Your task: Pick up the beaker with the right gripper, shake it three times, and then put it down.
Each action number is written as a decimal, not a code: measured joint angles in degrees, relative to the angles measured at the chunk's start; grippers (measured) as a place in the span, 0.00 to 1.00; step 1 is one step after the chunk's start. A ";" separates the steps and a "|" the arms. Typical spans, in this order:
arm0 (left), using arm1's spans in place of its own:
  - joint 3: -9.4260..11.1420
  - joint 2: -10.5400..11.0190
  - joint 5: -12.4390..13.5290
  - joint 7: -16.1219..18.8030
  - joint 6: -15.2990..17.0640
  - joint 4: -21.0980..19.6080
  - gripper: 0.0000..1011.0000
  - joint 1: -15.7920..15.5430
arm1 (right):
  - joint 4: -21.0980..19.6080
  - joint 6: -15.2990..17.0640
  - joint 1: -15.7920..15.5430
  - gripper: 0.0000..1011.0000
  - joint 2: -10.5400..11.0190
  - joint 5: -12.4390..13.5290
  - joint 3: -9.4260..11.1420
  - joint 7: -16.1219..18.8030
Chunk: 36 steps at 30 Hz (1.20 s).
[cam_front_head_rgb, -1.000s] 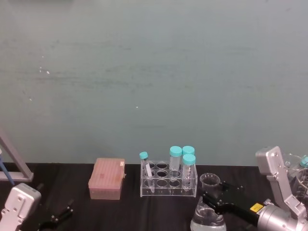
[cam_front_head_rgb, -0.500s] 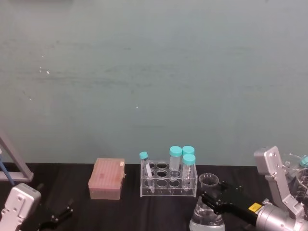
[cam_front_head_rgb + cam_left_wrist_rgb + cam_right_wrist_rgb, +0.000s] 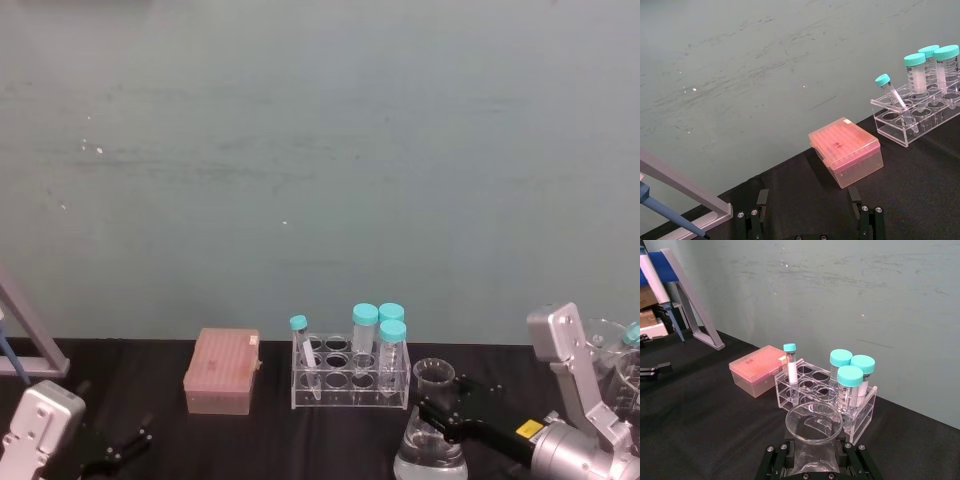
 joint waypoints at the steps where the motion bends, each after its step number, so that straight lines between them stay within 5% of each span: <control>1: 0.00 0.00 0.00 0.00 0.00 0.00 0.99 0.00 | 0.04 0.00 0.02 0.45 -0.01 -0.01 -0.02 0.05; 36: 0.00 0.00 0.00 0.00 0.00 0.00 0.99 0.00 | 0.64 -0.02 0.24 0.45 0.00 -0.18 -0.24 0.65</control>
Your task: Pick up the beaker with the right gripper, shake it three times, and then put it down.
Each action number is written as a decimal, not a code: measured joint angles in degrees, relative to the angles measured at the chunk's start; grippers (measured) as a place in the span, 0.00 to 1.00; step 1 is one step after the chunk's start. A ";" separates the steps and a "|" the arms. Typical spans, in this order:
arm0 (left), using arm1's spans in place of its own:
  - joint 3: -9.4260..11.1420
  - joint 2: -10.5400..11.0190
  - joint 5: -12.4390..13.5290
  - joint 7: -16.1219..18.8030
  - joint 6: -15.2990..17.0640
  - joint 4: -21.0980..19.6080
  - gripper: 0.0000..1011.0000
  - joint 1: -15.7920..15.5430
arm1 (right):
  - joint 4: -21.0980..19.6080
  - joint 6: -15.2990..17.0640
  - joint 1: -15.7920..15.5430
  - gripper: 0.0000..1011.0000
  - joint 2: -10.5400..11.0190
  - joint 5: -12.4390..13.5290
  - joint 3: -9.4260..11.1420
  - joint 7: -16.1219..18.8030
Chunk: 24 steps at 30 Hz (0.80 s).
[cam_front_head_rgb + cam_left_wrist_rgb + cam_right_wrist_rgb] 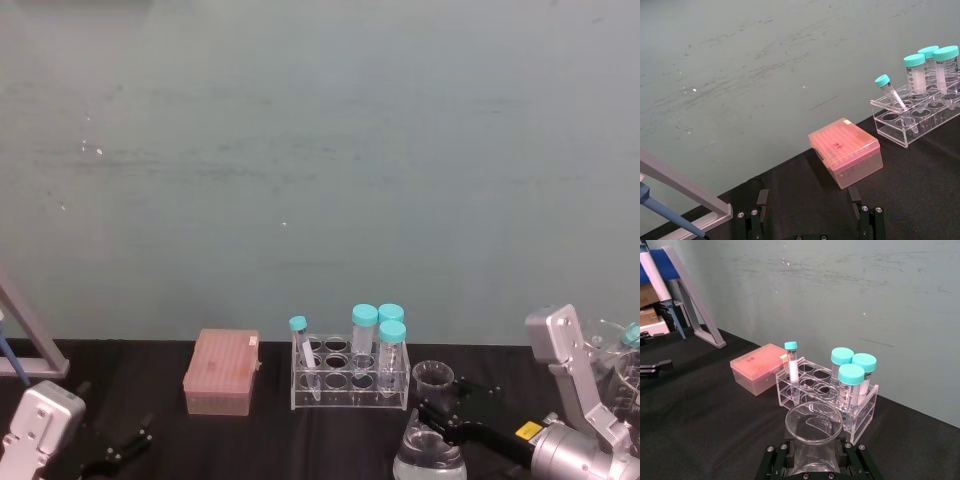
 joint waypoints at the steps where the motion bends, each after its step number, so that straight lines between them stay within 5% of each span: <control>1: 0.00 0.00 0.00 0.00 0.00 0.00 0.99 0.00 | 0.00 0.00 0.00 0.45 0.00 0.00 0.00 0.00; 24: 0.00 0.00 0.00 0.00 0.00 0.00 0.99 0.00 | -0.10 0.07 -0.10 0.45 0.03 -0.03 0.01 -0.10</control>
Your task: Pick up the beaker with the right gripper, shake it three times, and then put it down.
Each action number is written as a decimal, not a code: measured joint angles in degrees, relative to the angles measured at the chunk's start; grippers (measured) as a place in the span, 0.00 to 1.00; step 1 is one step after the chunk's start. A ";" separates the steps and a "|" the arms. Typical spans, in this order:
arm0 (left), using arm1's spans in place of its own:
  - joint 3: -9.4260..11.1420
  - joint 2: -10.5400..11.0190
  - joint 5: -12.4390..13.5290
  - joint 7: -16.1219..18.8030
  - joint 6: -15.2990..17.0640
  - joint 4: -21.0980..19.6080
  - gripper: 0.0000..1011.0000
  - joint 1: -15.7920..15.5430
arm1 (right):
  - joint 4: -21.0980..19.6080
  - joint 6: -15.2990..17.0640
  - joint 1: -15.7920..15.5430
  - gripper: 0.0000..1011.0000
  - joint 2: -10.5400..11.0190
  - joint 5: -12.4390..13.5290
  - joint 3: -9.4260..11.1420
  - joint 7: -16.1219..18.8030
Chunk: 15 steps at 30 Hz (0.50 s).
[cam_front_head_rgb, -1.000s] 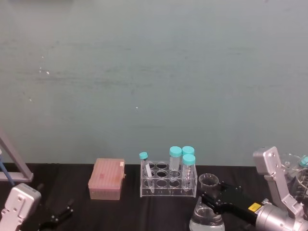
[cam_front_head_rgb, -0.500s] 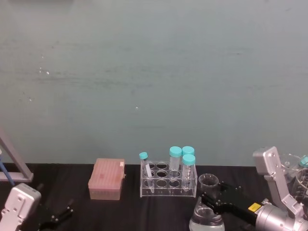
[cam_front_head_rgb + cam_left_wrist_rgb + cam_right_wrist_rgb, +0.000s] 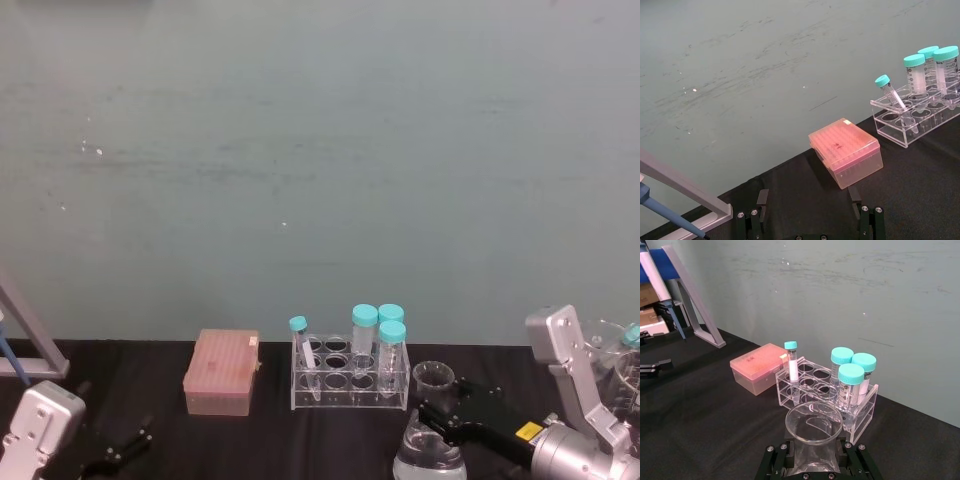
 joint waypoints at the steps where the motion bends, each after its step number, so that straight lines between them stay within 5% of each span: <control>1: 0.00 0.00 0.00 0.00 0.00 0.00 0.99 0.00 | 0.00 0.00 0.00 0.45 0.00 0.00 0.00 0.00; 15: 0.00 0.00 0.00 0.00 0.00 0.00 0.99 0.00 | 0.01 0.03 -0.01 0.45 0.00 0.00 0.00 -0.01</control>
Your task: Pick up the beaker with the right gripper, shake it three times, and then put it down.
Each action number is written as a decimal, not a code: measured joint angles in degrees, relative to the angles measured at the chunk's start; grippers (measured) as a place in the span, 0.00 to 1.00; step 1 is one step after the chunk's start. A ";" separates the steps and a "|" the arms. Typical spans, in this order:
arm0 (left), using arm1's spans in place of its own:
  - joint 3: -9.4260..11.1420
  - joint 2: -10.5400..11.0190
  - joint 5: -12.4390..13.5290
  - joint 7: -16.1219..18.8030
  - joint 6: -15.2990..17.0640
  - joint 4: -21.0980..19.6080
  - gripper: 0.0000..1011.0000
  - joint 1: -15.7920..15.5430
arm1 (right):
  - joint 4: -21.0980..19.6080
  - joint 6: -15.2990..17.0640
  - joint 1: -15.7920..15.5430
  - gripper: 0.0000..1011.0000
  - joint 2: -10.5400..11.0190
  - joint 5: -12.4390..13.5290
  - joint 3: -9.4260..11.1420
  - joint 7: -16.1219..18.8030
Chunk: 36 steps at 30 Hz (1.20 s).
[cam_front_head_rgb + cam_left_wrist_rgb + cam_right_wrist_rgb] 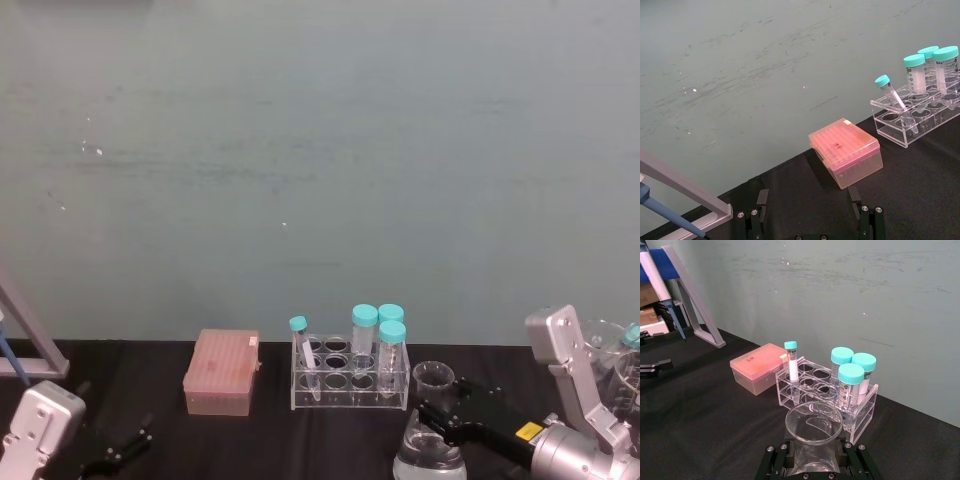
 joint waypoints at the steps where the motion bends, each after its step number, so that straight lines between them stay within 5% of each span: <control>1: 0.00 0.00 0.00 0.00 0.00 0.00 0.99 0.00 | 0.00 0.00 0.00 0.45 0.00 0.00 0.00 0.00; 8: 0.00 0.01 0.00 0.00 0.00 0.00 0.99 0.00 | 0.05 0.17 -0.05 0.50 0.00 -0.05 -0.08 -0.02; 25: 0.00 0.00 0.01 0.00 0.00 0.00 0.99 0.00 | 0.04 0.06 0.00 0.99 0.00 -0.04 -0.04 -0.05; 36: 0.00 0.00 0.00 0.00 0.00 0.00 0.99 0.00 | -0.24 -1.76 -0.35 0.99 0.08 0.25 0.41 0.45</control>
